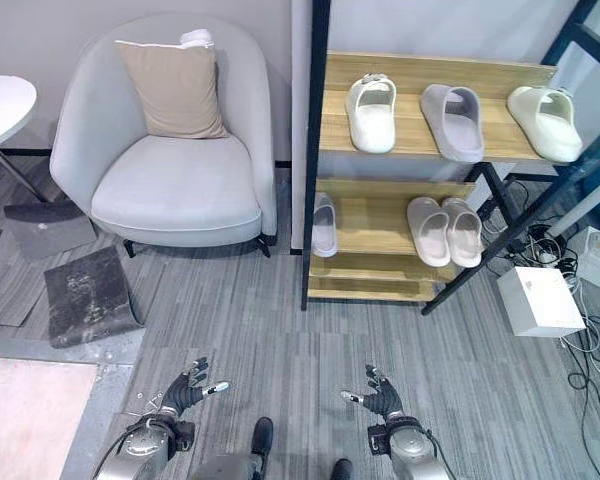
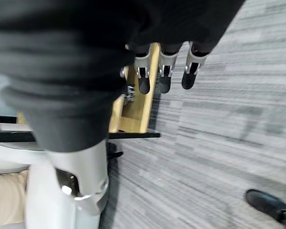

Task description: Arrange the slippers neatly on the shoe rack.

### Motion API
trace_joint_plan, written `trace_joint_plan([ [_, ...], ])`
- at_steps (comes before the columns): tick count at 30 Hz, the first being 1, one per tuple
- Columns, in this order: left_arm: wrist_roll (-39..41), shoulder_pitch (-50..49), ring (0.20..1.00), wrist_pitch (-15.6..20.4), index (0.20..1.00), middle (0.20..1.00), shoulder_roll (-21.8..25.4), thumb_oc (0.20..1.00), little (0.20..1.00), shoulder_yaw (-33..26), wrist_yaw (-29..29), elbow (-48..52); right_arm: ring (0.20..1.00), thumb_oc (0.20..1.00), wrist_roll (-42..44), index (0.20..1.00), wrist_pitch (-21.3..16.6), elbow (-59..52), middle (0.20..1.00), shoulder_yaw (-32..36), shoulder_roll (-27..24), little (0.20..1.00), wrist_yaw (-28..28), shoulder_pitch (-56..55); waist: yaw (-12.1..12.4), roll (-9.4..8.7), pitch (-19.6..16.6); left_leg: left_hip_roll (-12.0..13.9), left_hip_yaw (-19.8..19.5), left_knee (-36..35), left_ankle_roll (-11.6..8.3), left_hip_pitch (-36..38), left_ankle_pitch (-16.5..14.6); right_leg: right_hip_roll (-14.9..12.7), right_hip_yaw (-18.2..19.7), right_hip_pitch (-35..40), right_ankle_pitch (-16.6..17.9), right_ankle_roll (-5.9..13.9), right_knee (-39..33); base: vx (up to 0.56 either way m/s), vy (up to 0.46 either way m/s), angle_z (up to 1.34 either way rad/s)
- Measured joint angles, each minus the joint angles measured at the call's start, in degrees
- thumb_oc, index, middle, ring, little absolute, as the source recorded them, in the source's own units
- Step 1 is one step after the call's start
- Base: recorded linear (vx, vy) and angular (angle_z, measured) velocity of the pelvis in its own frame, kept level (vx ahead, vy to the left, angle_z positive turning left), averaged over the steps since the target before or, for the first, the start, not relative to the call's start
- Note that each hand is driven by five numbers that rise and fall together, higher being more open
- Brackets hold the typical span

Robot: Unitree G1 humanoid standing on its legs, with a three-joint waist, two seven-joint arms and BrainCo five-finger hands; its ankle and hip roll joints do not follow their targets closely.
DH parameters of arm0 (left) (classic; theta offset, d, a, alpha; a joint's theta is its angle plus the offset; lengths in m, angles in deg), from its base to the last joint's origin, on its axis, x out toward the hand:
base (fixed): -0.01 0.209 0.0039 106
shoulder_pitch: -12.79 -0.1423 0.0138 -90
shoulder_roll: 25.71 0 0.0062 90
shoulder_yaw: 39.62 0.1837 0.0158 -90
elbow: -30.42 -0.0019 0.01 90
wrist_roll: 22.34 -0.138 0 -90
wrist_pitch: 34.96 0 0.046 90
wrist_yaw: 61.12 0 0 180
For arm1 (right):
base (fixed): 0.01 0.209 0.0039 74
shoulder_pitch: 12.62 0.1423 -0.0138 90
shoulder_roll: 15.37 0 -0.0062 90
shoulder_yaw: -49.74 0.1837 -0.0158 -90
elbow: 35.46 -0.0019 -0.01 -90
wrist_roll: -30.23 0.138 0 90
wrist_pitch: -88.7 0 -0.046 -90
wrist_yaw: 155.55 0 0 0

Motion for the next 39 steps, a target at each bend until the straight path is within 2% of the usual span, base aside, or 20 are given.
trace_joint_plan([
  [4,0.00,-0.15,1.000,-0.02,1.000,1.000,-0.12,1.000,1.000,0.16,-0.02,0.06,1.000,1.000,-0.01,1.000,-0.03,0.22,1.000,-0.10,0.69,1.000,-0.06,1.07,0.41,-0.92,-0.63,0.03,-0.31,0.00,-0.19,0.57,-0.34,0.21,-0.11,0.65,0.06,-0.17,0.02,0.10,0.083,0.02],
  [7,0.01,-0.05,1.000,-0.01,1.000,1.000,-0.24,1.000,1.000,0.18,-0.17,0.18,1.000,1.000,-0.55,1.000,0.04,1.39,1.000,-0.11,0.87,1.000,-0.03,1.08,0.45,-1.20,-1.02,0.33,-0.87,0.01,0.44,0.88,-0.64,0.45,-0.15,0.22,-0.76,-0.44,2.14,0.05,0.104,-0.01],
  [12,0.04,0.52,1.000,-0.06,1.000,1.000,-0.51,1.000,1.000,0.26,-0.25,-0.24,1.000,1.000,-1.16,1.000,0.23,3.25,1.000,-0.21,1.16,1.000,0.04,1.07,-0.04,-0.35,-0.96,1.90,-0.84,0.00,2.28,2.43,-1.39,-0.98,-1.83,-7.30,-3.55,1.58,21.00,0.06,0.084,-0.04],
  [13,0.04,0.38,1.000,-0.01,1.000,1.000,-0.36,1.000,1.000,0.25,-0.26,-0.30,1.000,1.000,-1.17,1.000,0.30,3.22,1.000,-0.24,1.28,1.000,0.09,0.58,-0.25,-0.03,-0.89,1.93,-1.04,0.00,3.37,3.45,-1.74,-2.65,-3.15,-9.53,-4.15,2.78,27.62,0.11,0.047,0.05],
  [14,0.04,0.38,1.000,-0.02,1.000,1.000,-0.29,1.000,1.000,0.21,-0.34,-0.37,1.000,1.000,-1.17,1.000,0.31,3.19,1.000,-0.23,1.38,1.000,0.12,0.42,-0.29,0.10,-0.73,1.79,-1.09,0.00,3.57,4.04,-1.71,-3.54,-3.26,-10.85,-4.59,2.98,31.06,0.13,0.013,0.09],
  [16,0.03,0.39,1.000,0.05,1.000,1.000,0.00,1.000,1.000,0.21,-0.31,-0.76,1.000,1.000,-1.18,1.000,0.30,3.19,1.000,-0.23,1.66,1.000,0.22,0.28,-0.15,-0.27,-0.98,1.67,-1.15,0.01,3.78,4.16,-1.86,-4.08,-3.19,-12.22,-5.15,3.38,32.88,0.18,-0.102,0.08],
  [18,0.03,0.18,1.000,0.07,1.000,1.000,-0.19,1.000,1.000,0.14,-0.31,-3.26,1.000,1.000,-1.17,1.000,0.29,2.36,1.000,-0.04,2.06,1.000,0.49,0.02,0.05,-0.37,-1.22,1.46,-1.05,0.00,3.83,3.88,-1.90,-6.56,-5.03,-12.26,-5.81,2.06,28.51,0.14,-0.158,0.00],
  [20,0.05,0.07,1.000,-0.03,1.000,1.000,-0.38,1.000,1.000,0.17,-0.28,-4.72,1.000,1.000,-1.15,1.000,0.18,1.83,1.000,-0.12,2.20,1.000,0.91,-0.03,0.06,-0.06,-1.39,1.46,-0.90,0.11,3.80,2.87,-1.91,-9.01,-4.13,-12.37,-4.45,2.72,19.72,0.16,-0.180,-0.06],
  [23,0.02,0.06,1.000,-0.18,1.000,1.000,-1.15,1.000,1.000,0.16,-0.31,-6.28,1.000,1.000,-1.12,1.000,0.24,1.65,1.000,-0.03,2.30,1.000,1.03,-0.61,-0.20,0.58,-1.37,1.98,-0.85,0.01,3.13,2.55,-2.34,-12.15,-1.55,-12.29,2.16,4.94,5.57,0.22,-0.234,-0.07],
  [25,0.00,0.22,1.000,-0.14,1.000,1.000,-1.01,1.000,1.000,0.06,-0.28,-6.20,1.000,1.000,-1.14,1.000,0.26,1.57,1.000,-0.02,2.26,1.000,0.98,-1.01,-0.26,0.43,-1.42,2.36,-1.00,0.00,2.69,2.66,-2.62,-13.32,-1.35,-12.60,4.82,5.74,2.45,0.26,-0.249,0.02],
  [26,-0.05,0.20,1.000,-0.14,1.000,1.000,-0.68,1.000,1.000,0.14,-0.28,-6.04,1.000,1.000,-1.19,1.000,0.34,1.58,1.000,-0.02,2.27,1.000,0.97,-2.03,-0.78,-0.07,-1.61,3.04,-1.13,0.00,1.54,3.16,-3.37,-13.96,-1.65,-13.20,5.79,5.96,2.35,0.27,-0.263,0.14],
  [28,-0.06,0.08,1.000,-0.14,1.000,1.000,0.03,1.000,1.000,0.03,-0.25,-5.99,1.000,1.000,-1.25,1.000,1.02,1.57,1.000,-0.09,2.37,1.000,1.05,-2.46,-1.14,-1.28,-1.81,4.33,-1.24,-0.38,-0.86,4.21,-4.21,-12.63,-1.49,-12.33,5.90,6.05,2.74,0.23,-0.240,0.12],
  [29,-0.06,0.07,1.000,-0.13,1.000,1.000,-0.12,1.000,1.000,-0.06,-0.29,-6.19,1.000,1.000,-1.27,1.000,1.20,1.70,1.000,0.05,2.04,1.000,1.02,-2.43,-1.32,-1.27,-2.01,5.71,-1.66,-0.41,-2.52,4.79,-4.29,-11.59,-1.22,-12.00,9.46,4.80,2.16,0.29,-0.298,0.09],
  [30,-0.08,-0.15,1.000,-0.13,1.000,1.000,-0.92,1.000,1.000,0.03,-0.25,-6.24,1.000,1.000,-1.31,1.000,1.25,2.08,1.000,0.16,1.26,1.000,0.99,-2.39,-1.65,-0.56,-2.00,7.67,-2.14,-0.42,-3.44,5.30,-4.88,-9.94,-2.29,-11.44,10.41,4.27,2.49,0.27,-0.294,0.02],
  [31,-0.08,-0.56,1.000,-0.13,1.000,1.000,-2.45,1.000,1.000,0.13,-0.11,-5.85,1.000,1.000,-1.64,1.000,1.37,2.09,1.000,0.10,-0.50,1.000,0.97,-2.48,-1.82,1.61,-2.75,11.00,-2.57,-0.34,-4.21,5.86,-5.52,-6.48,-3.35,-10.47,10.27,4.08,1.92,0.25,-0.295,-0.07],
  [34,0.02,-0.18,1.000,-0.05,1.000,1.000,-5.25,1.000,1.000,0.01,-0.12,-5.73,1.000,1.000,-1.65,1.000,1.26,1.81,1.000,-0.02,-3.74,1.000,1.05,-1.87,-1.95,4.40,-3.99,15.68,-2.78,1.09,-5.18,6.56,-4.99,-0.98,-4.75,-8.42,9.63,1.15,0.30,0.24,-0.360,-0.17],
  [35,0.06,0.39,1.000,0.02,1.000,1.000,-6.05,1.000,1.000,-0.09,-0.17,-5.79,1.000,1.000,-1.62,1.000,1.19,1.97,1.000,-0.02,-4.61,1.000,1.03,-1.44,-1.97,3.85,-4.05,16.96,-2.93,2.59,-6.42,6.20,-3.82,0.54,-4.97,-8.16,9.10,-0.17,0.39,0.20,-0.333,-0.09],
  [36,0.06,0.55,1.000,0.08,1.000,1.000,-6.07,1.000,1.000,0.00,-0.17,-5.70,1.000,1.000,-1.62,1.000,1.21,1.95,1.000,0.03,-4.62,1.000,1.00,-1.36,-2.04,3.34,-4.05,17.01,-3.37,3.59,-7.14,5.53,-3.37,0.58,-4.85,-8.55,8.59,-1.02,0.03,0.23,-0.389,-0.08],
  [38,0.10,1.56,1.000,0.18,1.000,1.000,-6.02,1.000,1.000,0.01,-0.20,-6.09,1.000,1.000,-1.30,1.000,1.11,2.03,1.000,-0.23,-4.46,1.000,1.00,-1.05,-1.55,1.31,-3.75,16.64,-4.85,10.48,-9.16,2.03,-1.67,1.27,-4.82,-8.77,7.73,-2.11,0.10,0.14,-0.251,-0.08],
  [39,0.14,1.96,1.000,0.17,1.000,1.000,-5.81,1.000,1.000,0.00,-0.23,-6.21,1.000,1.000,-1.01,1.000,1.10,1.99,1.000,-0.24,-4.23,1.000,1.04,-1.04,-1.37,0.65,-3.60,16.33,-6.32,15.72,-9.20,-0.74,-1.66,1.45,-4.65,-8.67,7.67,-2.18,0.39,0.12,-0.286,-0.16],
])
